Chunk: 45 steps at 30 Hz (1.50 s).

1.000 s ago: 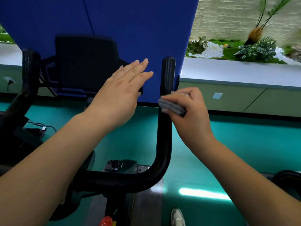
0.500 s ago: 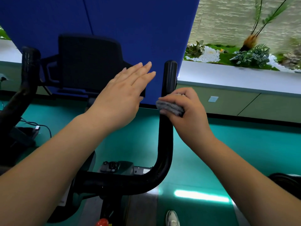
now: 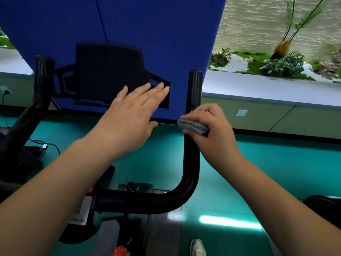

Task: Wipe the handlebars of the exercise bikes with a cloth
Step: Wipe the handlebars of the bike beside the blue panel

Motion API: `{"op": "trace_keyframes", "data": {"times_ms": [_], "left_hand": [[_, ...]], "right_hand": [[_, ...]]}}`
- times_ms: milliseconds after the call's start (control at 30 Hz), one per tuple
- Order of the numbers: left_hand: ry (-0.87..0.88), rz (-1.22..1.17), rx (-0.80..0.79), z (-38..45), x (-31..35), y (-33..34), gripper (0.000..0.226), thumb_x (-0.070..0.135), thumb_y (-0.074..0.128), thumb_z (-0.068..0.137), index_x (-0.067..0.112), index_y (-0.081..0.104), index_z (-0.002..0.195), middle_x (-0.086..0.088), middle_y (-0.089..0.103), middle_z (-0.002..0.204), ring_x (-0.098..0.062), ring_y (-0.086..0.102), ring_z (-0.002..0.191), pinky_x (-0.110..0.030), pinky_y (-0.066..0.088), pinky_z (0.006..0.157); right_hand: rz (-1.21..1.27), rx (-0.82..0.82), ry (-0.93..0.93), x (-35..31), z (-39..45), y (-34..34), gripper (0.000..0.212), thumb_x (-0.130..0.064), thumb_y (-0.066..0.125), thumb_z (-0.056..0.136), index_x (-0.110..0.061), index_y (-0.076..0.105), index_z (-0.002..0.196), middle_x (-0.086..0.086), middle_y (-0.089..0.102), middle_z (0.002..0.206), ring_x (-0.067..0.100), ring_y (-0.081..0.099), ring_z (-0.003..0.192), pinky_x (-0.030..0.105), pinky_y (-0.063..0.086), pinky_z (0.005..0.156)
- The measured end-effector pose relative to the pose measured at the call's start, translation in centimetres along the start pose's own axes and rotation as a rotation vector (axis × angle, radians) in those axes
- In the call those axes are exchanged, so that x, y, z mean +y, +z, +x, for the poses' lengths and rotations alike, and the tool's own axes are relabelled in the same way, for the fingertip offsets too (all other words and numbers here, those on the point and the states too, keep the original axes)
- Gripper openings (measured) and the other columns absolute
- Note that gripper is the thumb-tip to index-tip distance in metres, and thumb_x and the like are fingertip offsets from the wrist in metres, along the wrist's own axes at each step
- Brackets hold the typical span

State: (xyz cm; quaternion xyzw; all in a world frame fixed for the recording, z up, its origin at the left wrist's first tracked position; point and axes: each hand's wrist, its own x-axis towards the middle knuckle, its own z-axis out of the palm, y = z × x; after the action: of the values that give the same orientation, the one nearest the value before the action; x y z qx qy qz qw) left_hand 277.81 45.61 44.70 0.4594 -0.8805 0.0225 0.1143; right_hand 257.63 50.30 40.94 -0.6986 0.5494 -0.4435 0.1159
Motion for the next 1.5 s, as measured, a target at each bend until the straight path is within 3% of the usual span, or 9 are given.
{"op": "trace_keyframes", "data": {"times_ms": [167,300,500,633,767,1067,1200,1300,1500], "left_hand": [[-0.042,-0.109,-0.082,-3.7,0.4,-1.3,0.066,0.036,0.052,0.093,0.036,0.017,0.150,0.019,0.020,0.155,-0.007,0.020,0.141,-0.036,0.023,0.116],[-0.084,-0.109,-0.095,-6.9,0.3,-1.6,0.055,0.038,0.052,0.093,0.033,0.035,0.144,0.016,0.039,0.146,-0.009,0.032,0.134,-0.027,0.026,0.109],[-0.117,-0.090,-0.047,-10.5,-0.7,-0.5,0.046,0.043,0.050,0.087,0.022,0.060,0.127,0.003,0.055,0.135,-0.022,0.049,0.123,-0.041,0.042,0.101],[-0.158,-0.039,-0.038,-11.9,-1.0,-0.2,0.061,0.056,0.030,0.088,0.020,0.057,0.130,0.002,0.052,0.139,-0.022,0.047,0.126,-0.042,0.040,0.100],[-0.197,-0.039,-0.078,-12.7,-1.6,0.3,0.075,0.061,0.015,0.088,0.017,0.047,0.139,0.000,0.044,0.146,-0.021,0.040,0.133,-0.039,0.031,0.109],[-0.262,-0.078,0.006,-14.2,-1.3,1.7,0.073,0.056,0.015,0.092,0.010,0.053,0.133,-0.005,0.051,0.140,-0.024,0.047,0.128,-0.044,0.029,0.113],[-0.285,-0.105,0.073,-14.0,-1.0,2.2,0.070,0.053,0.018,0.094,0.008,0.058,0.129,-0.007,0.055,0.135,-0.026,0.051,0.124,-0.045,0.028,0.113],[-0.299,-0.128,0.125,-13.9,-0.9,2.4,0.067,0.050,0.019,0.096,0.006,0.060,0.125,-0.008,0.059,0.131,-0.027,0.053,0.121,-0.046,0.028,0.112],[-0.319,-0.110,0.180,-13.9,-0.3,2.6,0.064,0.047,0.021,0.098,0.006,0.063,0.121,-0.008,0.062,0.126,-0.027,0.056,0.117,-0.047,0.028,0.111]], "right_hand": [[0.037,-0.010,0.024,-1.2,-3.6,-0.4,0.031,-0.001,0.078,0.072,-0.016,0.073,0.099,0.000,0.052,0.102,0.001,0.053,0.097,0.005,0.038,0.083],[0.033,-0.072,0.005,-1.7,-3.0,-0.8,0.029,0.004,0.076,0.073,-0.011,0.073,0.098,0.003,0.050,0.099,-0.010,0.049,0.094,-0.001,0.038,0.078],[-0.011,0.009,0.055,-2.1,-2.8,-0.2,0.029,-0.001,0.077,0.074,-0.016,0.072,0.098,0.000,0.049,0.100,-0.009,0.049,0.094,0.001,0.036,0.081],[0.035,0.003,0.067,-3.2,-6.0,-0.6,0.032,0.005,0.076,0.072,-0.016,0.072,0.097,-0.003,0.051,0.099,-0.008,0.051,0.094,0.000,0.038,0.079],[-0.031,0.031,0.112,-2.8,-4.1,-0.3,0.029,-0.004,0.076,0.075,-0.020,0.072,0.099,-0.012,0.047,0.097,-0.011,0.049,0.093,0.001,0.036,0.082],[0.009,0.002,0.060,-4.3,-8.3,-0.4,0.030,0.004,0.075,0.073,-0.014,0.072,0.098,-0.001,0.052,0.100,-0.004,0.052,0.096,0.001,0.039,0.080],[-0.068,-0.040,0.045,-3.0,-4.3,-0.5,0.029,-0.001,0.076,0.075,-0.015,0.072,0.100,-0.001,0.050,0.100,-0.010,0.048,0.092,-0.001,0.036,0.079],[-0.103,-0.034,0.050,-2.3,-2.5,-0.4,0.028,-0.005,0.077,0.075,-0.017,0.072,0.100,-0.001,0.050,0.102,-0.005,0.048,0.088,-0.001,0.035,0.079],[0.040,-0.028,0.046,-3.5,-7.9,-1.0,0.031,0.006,0.076,0.071,-0.013,0.073,0.096,0.002,0.054,0.100,-0.006,0.052,0.096,0.000,0.039,0.079]]}}
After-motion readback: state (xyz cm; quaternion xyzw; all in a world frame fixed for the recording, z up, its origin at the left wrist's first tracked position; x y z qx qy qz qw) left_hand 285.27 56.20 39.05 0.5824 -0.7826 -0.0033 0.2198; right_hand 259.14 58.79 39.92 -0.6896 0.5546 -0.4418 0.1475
